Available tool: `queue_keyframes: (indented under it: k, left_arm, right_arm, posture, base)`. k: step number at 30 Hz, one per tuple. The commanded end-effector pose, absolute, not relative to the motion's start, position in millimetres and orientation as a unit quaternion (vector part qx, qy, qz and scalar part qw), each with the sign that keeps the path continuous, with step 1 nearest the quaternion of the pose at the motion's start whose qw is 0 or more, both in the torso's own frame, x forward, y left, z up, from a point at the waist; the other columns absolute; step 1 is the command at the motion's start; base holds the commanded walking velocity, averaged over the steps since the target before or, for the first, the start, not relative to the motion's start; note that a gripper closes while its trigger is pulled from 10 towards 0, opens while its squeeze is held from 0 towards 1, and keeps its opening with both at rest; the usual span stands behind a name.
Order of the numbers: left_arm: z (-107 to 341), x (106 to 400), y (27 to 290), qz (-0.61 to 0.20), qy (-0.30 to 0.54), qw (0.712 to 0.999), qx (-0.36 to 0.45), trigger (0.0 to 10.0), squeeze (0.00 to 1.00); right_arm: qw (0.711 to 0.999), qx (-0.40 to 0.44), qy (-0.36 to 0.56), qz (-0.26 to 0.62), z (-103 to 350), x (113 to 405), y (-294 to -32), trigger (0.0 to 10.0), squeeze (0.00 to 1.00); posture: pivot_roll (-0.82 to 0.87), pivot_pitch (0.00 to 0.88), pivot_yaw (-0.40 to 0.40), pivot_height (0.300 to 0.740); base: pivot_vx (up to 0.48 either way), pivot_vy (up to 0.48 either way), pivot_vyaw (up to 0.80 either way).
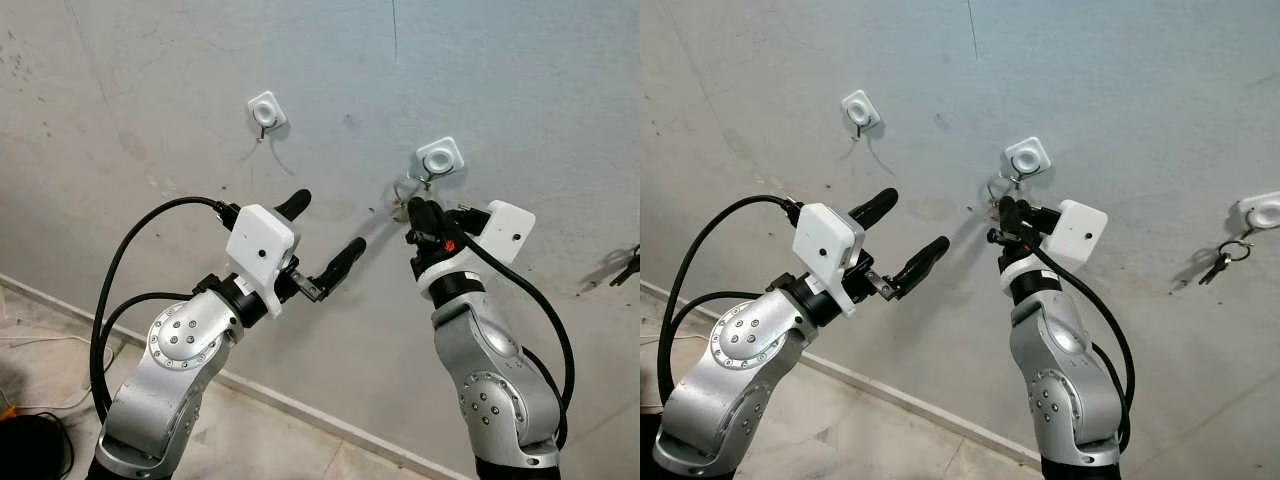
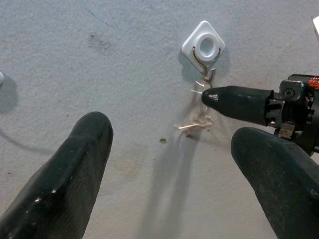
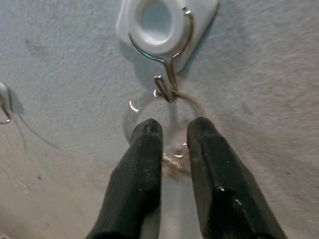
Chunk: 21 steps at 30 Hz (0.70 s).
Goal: Hang keys on a hook
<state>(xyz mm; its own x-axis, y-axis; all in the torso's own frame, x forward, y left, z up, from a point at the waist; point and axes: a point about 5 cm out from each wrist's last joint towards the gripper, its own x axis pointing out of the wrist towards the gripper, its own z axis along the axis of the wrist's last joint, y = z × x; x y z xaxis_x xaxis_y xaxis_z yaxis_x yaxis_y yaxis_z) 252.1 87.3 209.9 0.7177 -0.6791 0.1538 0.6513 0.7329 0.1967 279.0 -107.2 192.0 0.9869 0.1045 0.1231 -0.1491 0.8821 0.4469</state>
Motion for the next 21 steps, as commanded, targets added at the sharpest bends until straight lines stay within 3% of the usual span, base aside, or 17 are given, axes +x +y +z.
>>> queue_keyframes:
  k: [1, 21]
  left_arm:
    - [213.0, 250.9, 84.2, -0.371, -0.112, 0.92, 0.065, 10.0, 0.0]
    - [209.9, 251.0, 84.4, -0.371, -0.106, 0.92, 0.066, 10.0, 0.0]
  right_arm:
    - [0.962, 0.261, -0.042, 0.069, 190.3, 276.4, -98.2, 10.0, 1.0]
    - [0.964, 0.256, -0.046, 0.063, 188.7, 276.7, -100.4, 10.0, 1.0]
  posture:
    - [0.19, 0.0, -0.051, 0.74]
    - [0.18, 0.0, -0.05, 0.74]
  base:
    - [0.0, 0.0, 0.0]
    - [0.0, 0.0, 0.0]
